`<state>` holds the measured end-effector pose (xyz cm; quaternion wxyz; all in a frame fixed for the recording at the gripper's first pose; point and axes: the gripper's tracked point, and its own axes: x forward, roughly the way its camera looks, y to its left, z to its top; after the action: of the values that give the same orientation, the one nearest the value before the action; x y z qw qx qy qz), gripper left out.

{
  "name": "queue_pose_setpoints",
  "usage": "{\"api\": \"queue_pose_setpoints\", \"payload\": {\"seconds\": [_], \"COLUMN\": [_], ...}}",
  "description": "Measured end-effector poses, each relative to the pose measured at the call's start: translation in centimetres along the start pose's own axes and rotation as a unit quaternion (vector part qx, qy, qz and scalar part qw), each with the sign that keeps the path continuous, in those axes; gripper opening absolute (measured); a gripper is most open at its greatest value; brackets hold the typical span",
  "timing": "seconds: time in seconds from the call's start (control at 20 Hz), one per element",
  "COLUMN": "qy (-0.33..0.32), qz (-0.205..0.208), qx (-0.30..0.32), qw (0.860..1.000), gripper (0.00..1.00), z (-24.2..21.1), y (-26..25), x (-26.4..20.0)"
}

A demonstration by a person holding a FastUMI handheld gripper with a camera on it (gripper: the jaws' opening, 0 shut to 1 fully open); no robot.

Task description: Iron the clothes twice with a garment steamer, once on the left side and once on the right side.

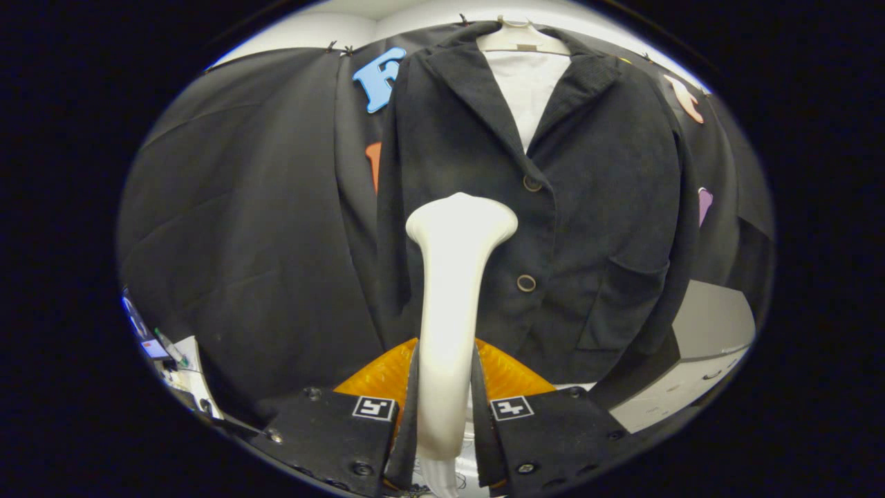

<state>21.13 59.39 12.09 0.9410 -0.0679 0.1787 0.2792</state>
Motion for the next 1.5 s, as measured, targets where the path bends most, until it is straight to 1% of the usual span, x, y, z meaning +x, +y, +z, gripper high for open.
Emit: {"api": "queue_pose_setpoints", "payload": {"seconds": [0.4,1.0,1.5], "qy": [0.026,0.08,0.073], "qz": [0.002,-0.007,-0.012], "qx": [0.0,0.007,0.01], "qw": [1.0,0.997,0.997], "gripper": [0.37,0.37,0.37], "z": [-2.9,-9.9,-10.4], "y": [-0.5,-2.3,-3.2], "x": [0.7,0.7,-1.2]}}
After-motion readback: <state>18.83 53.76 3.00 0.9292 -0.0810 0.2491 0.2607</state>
